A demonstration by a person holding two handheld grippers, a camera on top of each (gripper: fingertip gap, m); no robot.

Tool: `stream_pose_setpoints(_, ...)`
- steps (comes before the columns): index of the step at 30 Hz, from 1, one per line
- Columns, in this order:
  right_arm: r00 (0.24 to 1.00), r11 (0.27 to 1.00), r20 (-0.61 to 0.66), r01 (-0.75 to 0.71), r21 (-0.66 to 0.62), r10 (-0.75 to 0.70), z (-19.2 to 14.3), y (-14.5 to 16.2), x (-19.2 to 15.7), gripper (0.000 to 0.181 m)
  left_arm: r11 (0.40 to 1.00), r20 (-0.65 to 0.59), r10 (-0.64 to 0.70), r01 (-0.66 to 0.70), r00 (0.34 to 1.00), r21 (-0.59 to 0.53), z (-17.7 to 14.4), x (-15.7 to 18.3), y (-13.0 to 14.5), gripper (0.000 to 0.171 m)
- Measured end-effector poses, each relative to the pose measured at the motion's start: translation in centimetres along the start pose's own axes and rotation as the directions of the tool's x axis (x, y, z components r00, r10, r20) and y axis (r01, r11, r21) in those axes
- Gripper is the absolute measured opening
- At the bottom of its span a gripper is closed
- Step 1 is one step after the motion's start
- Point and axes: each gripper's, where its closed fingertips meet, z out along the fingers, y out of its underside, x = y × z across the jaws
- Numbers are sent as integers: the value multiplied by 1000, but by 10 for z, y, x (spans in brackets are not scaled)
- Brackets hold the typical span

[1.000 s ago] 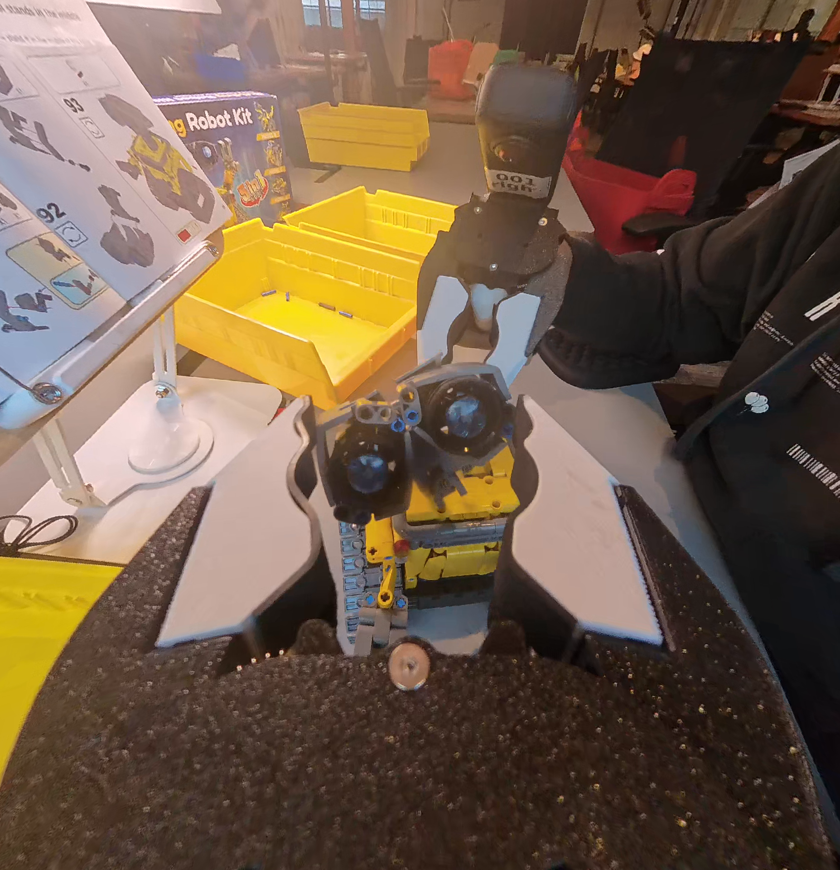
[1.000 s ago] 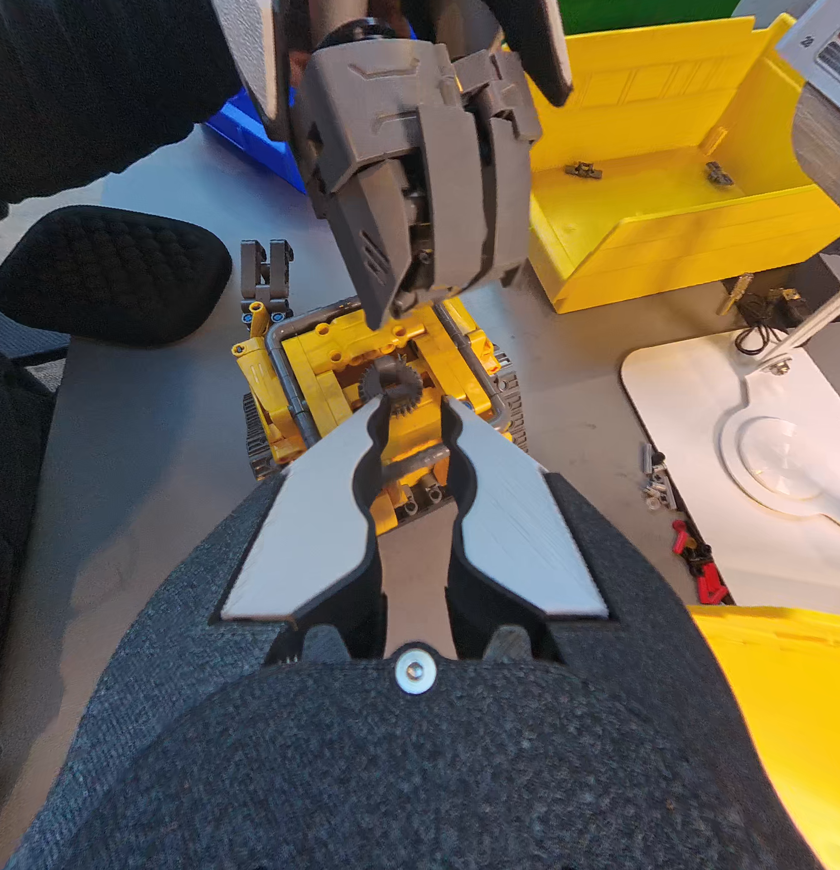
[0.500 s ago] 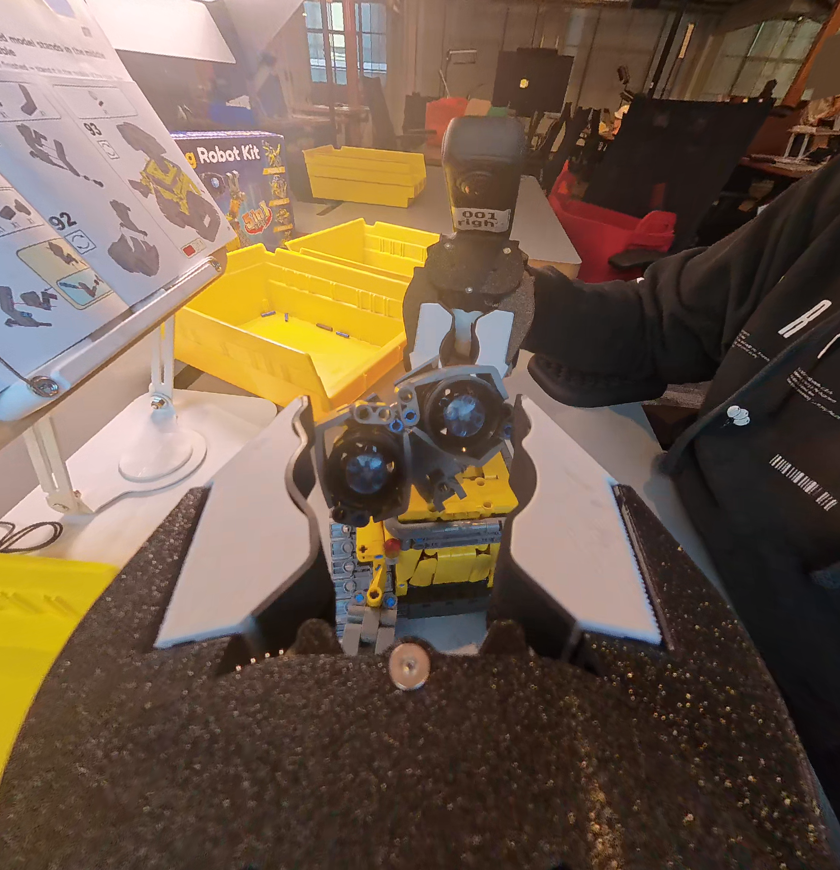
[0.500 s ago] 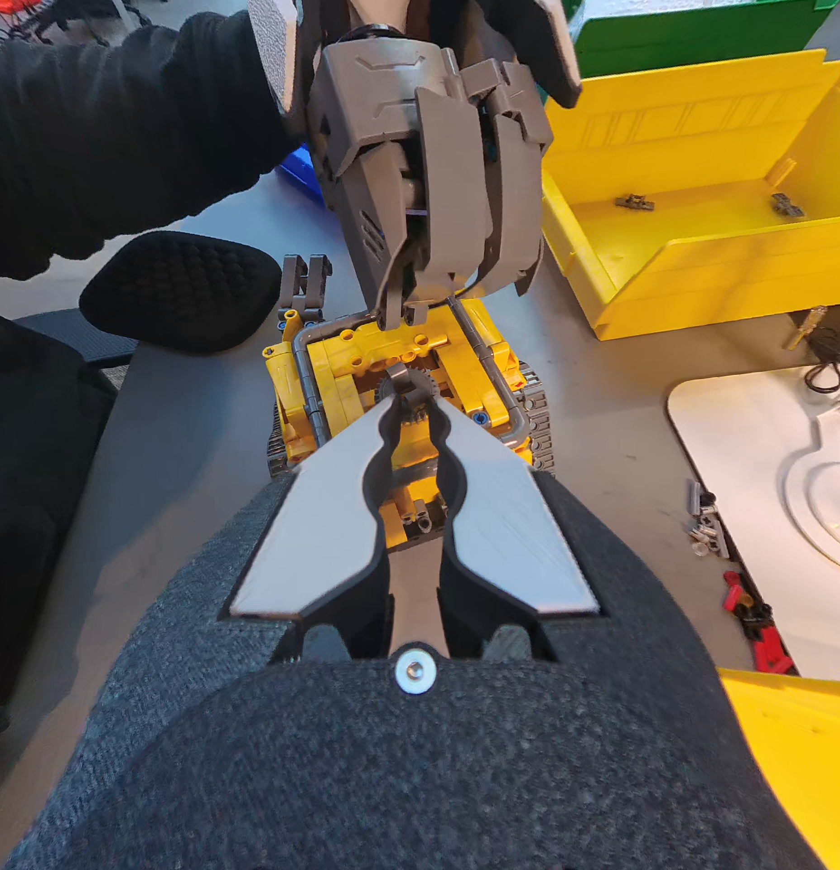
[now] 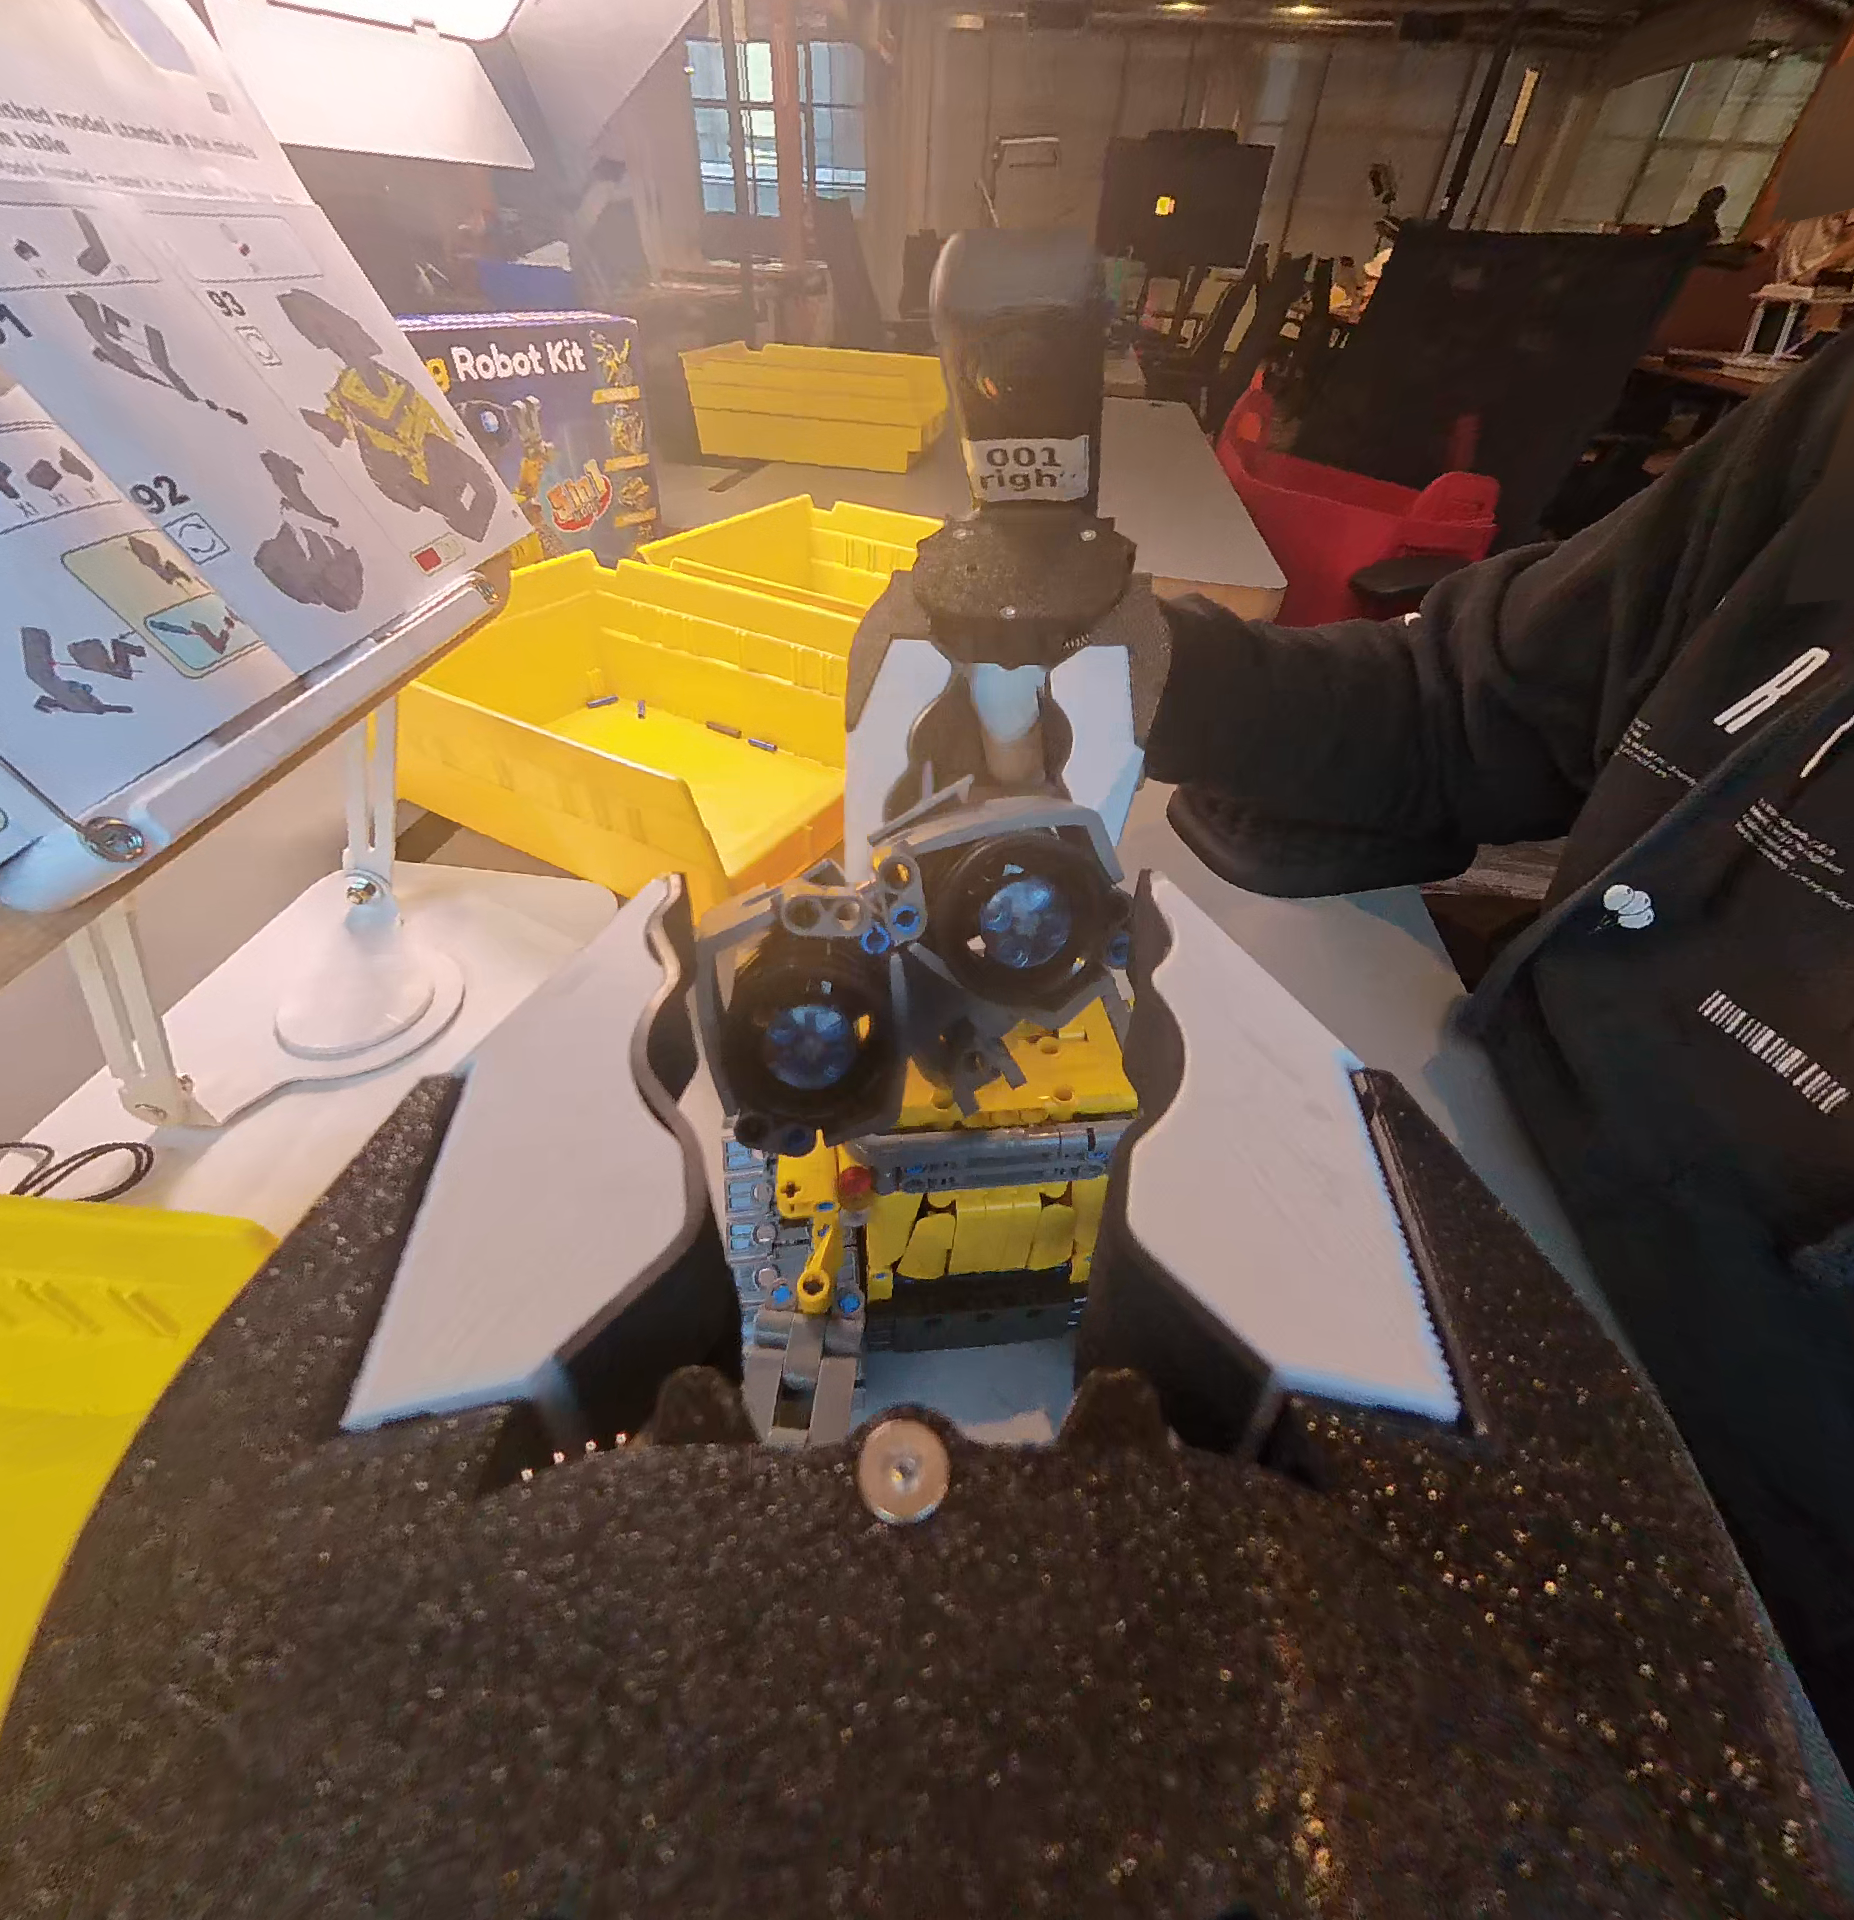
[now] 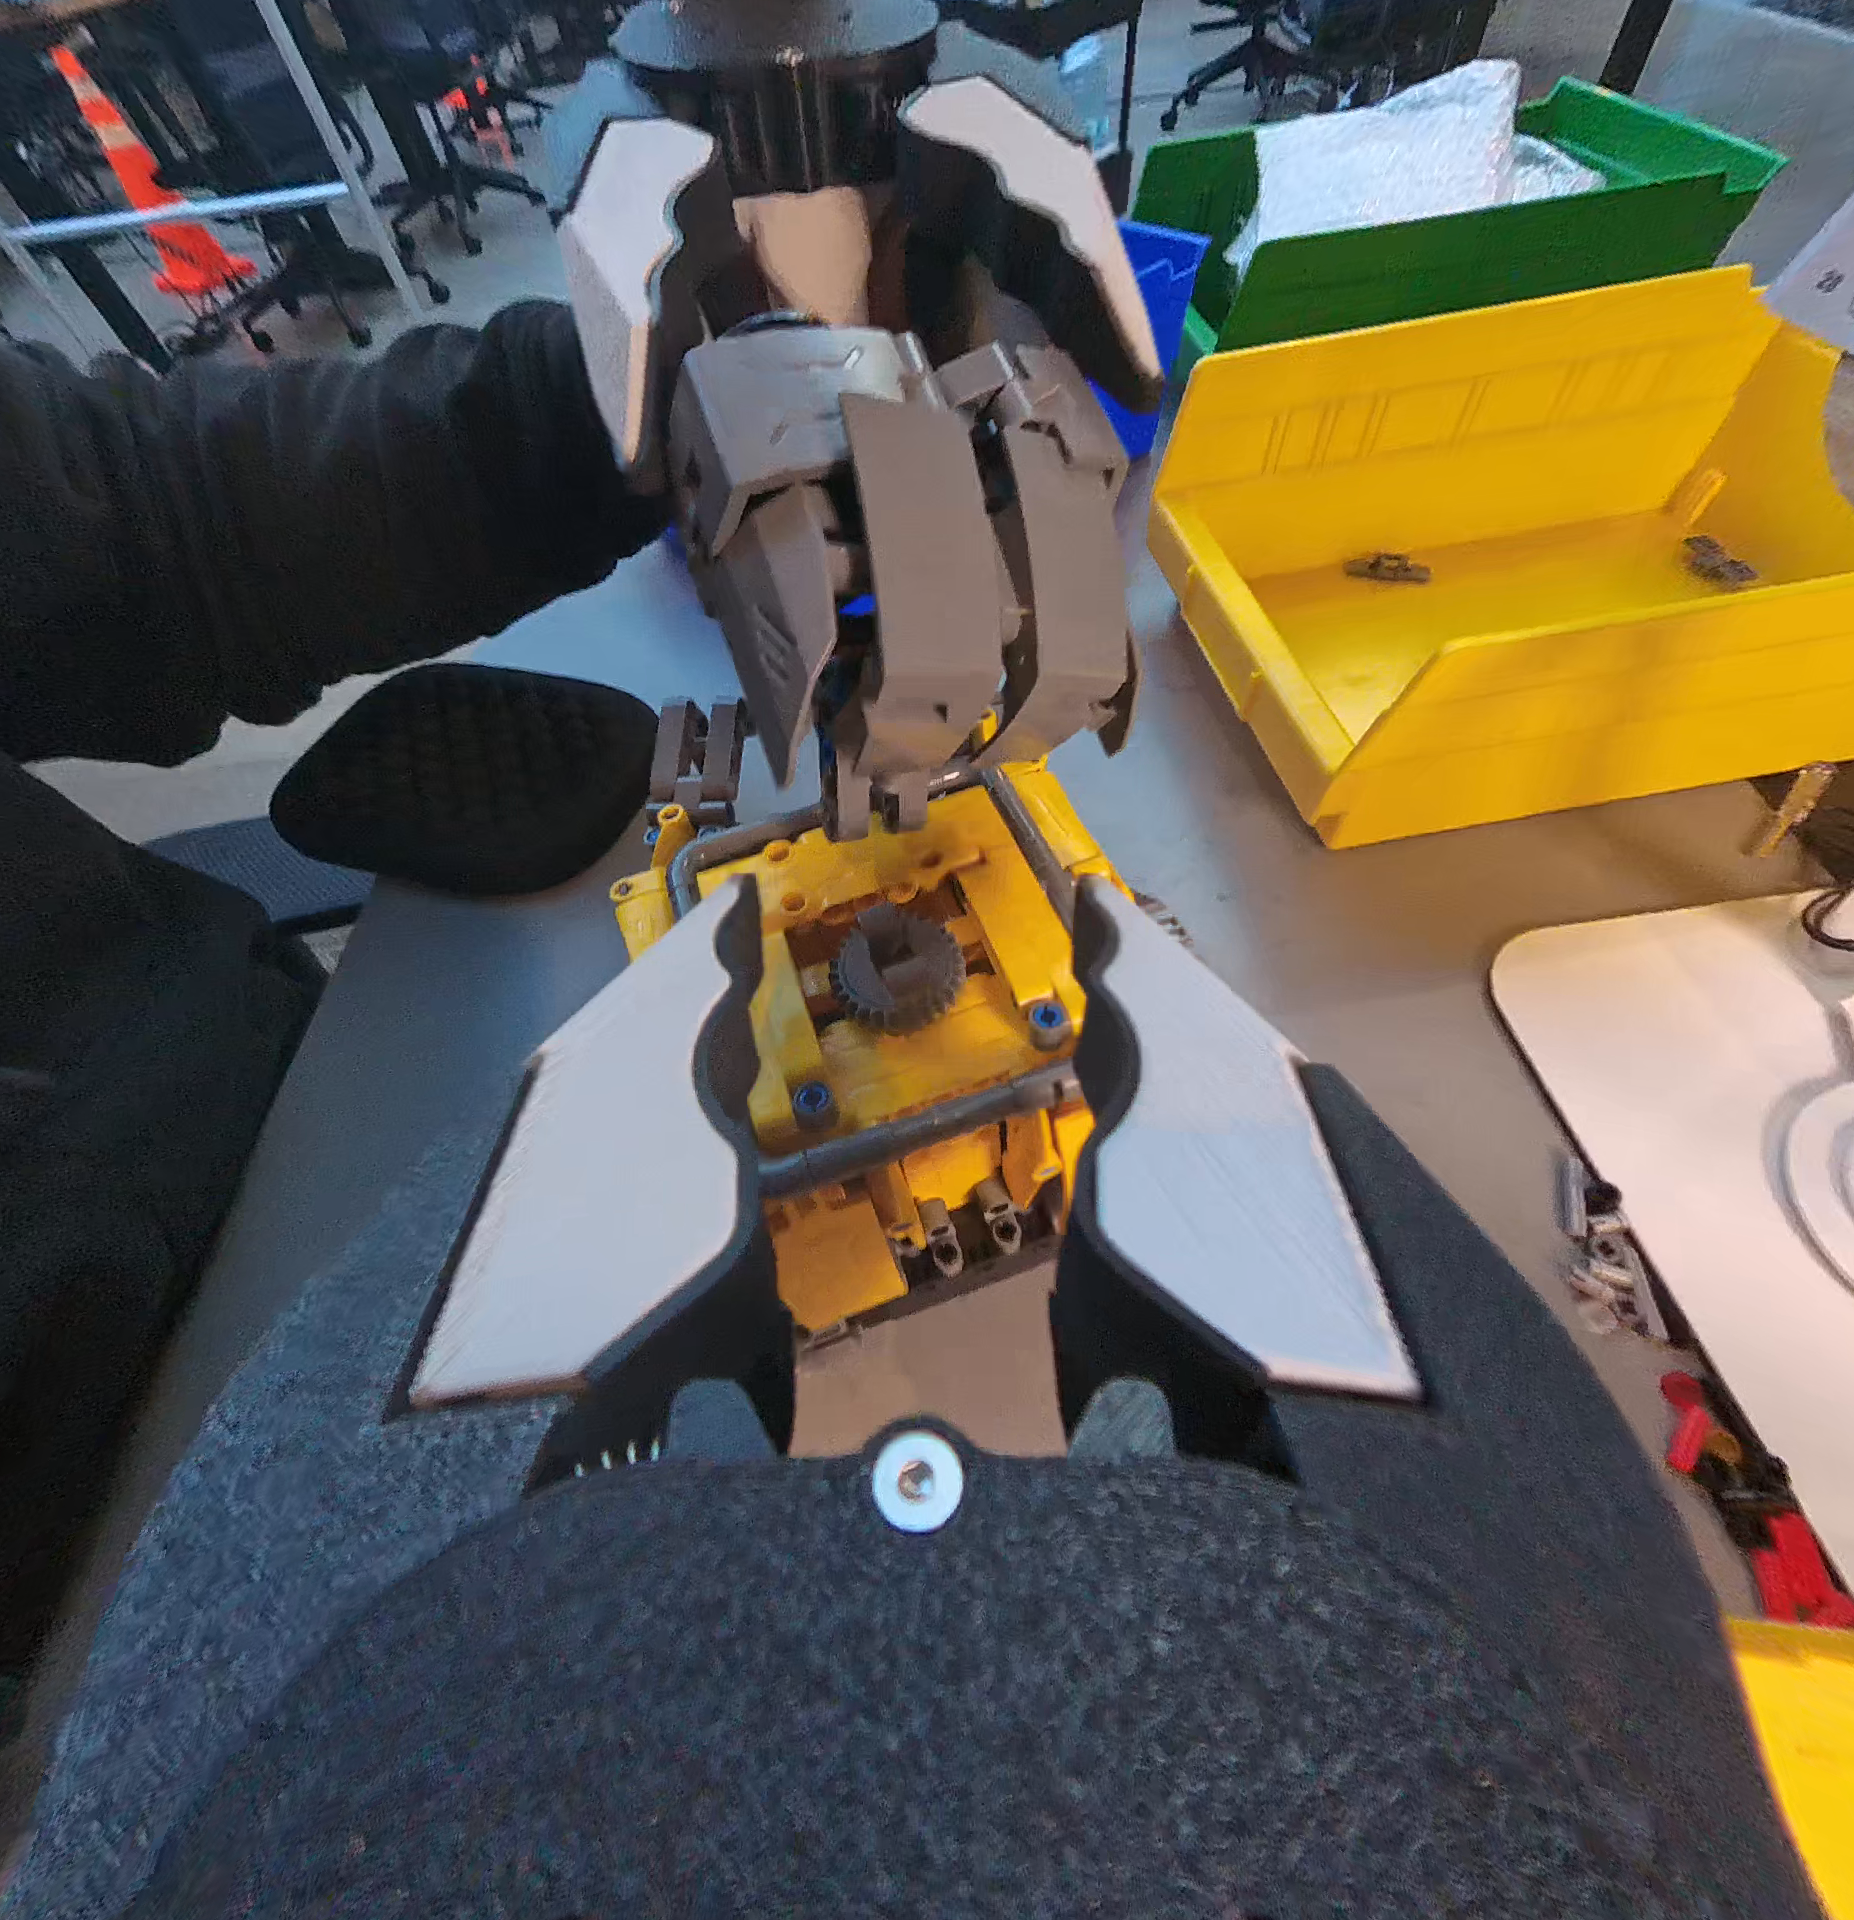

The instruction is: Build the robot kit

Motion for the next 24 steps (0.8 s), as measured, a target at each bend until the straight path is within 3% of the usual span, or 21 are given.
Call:
stream_pose_setpoints(2, 1000, 999, 18, -19, 28, 19, 7, -5, 3, 75, 1000, -15, 17, -17, 1000, 5, 4, 3, -2, 82)
stream_pose_setpoints(5, 995, 999, 97, -37, 35, 33, 16, -10, -3, 79, 999, -36, 44, -43, 998, 13, 12, 7, -7, 82)
stream_pose_setpoints(13, 975, 994, 210, 57, 89, -75, 6, -19, -13, 50, 992, -56, 118, -114, 991, 56, 28, 11, -25, 75)
stream_pose_setpoints(20, 983, 981, 167, 50, 188, -82, -21, -34, 2, 46, 982, -22, 157, -154, 987, 112, 37, 2, -44, 77)
stream_pose_setpoints(24, 990, 978, 102, 74, 195, -95, -36, -34, 15, 46, 983, 21, 162, -163, 987, 82, 37, -5, -33, 76)
